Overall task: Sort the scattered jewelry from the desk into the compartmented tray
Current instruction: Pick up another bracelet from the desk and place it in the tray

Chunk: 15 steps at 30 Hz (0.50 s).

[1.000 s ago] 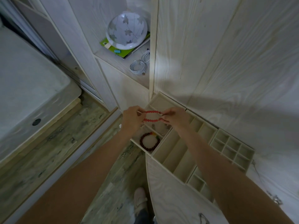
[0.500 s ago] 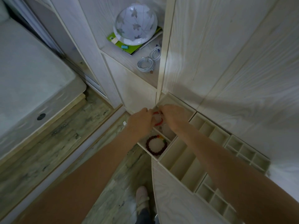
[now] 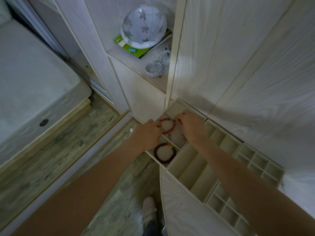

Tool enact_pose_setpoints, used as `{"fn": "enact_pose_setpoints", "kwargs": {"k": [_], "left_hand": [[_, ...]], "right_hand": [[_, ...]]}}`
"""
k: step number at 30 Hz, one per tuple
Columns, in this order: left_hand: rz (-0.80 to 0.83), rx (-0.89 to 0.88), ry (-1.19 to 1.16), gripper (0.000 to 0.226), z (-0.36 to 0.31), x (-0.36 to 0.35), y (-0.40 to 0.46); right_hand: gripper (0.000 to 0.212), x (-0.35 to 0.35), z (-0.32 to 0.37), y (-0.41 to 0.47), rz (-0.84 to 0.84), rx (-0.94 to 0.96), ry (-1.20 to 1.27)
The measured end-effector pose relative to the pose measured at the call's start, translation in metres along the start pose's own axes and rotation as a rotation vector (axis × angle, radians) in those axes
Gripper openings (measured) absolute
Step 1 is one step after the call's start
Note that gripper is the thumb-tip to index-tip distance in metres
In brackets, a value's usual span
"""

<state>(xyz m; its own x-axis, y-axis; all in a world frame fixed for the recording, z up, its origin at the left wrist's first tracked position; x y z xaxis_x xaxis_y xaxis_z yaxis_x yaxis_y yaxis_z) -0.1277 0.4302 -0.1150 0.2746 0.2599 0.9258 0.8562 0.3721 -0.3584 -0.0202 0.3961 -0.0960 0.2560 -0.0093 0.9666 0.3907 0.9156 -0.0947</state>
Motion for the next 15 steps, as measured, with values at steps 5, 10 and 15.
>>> {"fn": "enact_pose_setpoints", "kwargs": {"k": [5, 10, 15], "left_hand": [[-0.005, -0.012, -0.054, 0.05, -0.003, -0.004, 0.0], [0.005, -0.014, -0.052, 0.053, -0.01, -0.002, 0.0], [0.01, -0.013, -0.025, 0.054, -0.012, 0.002, -0.001]], "right_hand": [[0.027, 0.0, -0.014, -0.012, -0.05, -0.088, 0.035], [0.025, -0.002, -0.001, -0.013, -0.02, -0.036, -0.006], [0.017, -0.002, 0.012, -0.012, 0.001, -0.014, -0.07]]}}
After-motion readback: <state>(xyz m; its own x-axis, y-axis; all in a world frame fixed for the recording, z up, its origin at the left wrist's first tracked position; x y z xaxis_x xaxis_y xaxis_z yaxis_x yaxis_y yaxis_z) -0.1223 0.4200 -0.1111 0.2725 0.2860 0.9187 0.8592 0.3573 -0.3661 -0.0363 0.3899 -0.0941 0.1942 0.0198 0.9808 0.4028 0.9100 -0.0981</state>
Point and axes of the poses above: each hand's wrist, its own y-axis towards the middle knuckle, its own x-axis out of the back of the hand, z = x × y, the point moved 10 cm from there along y, towards the middle knuckle, and after that the axes turned 2 degrees about -x, right-handed, at the moved point
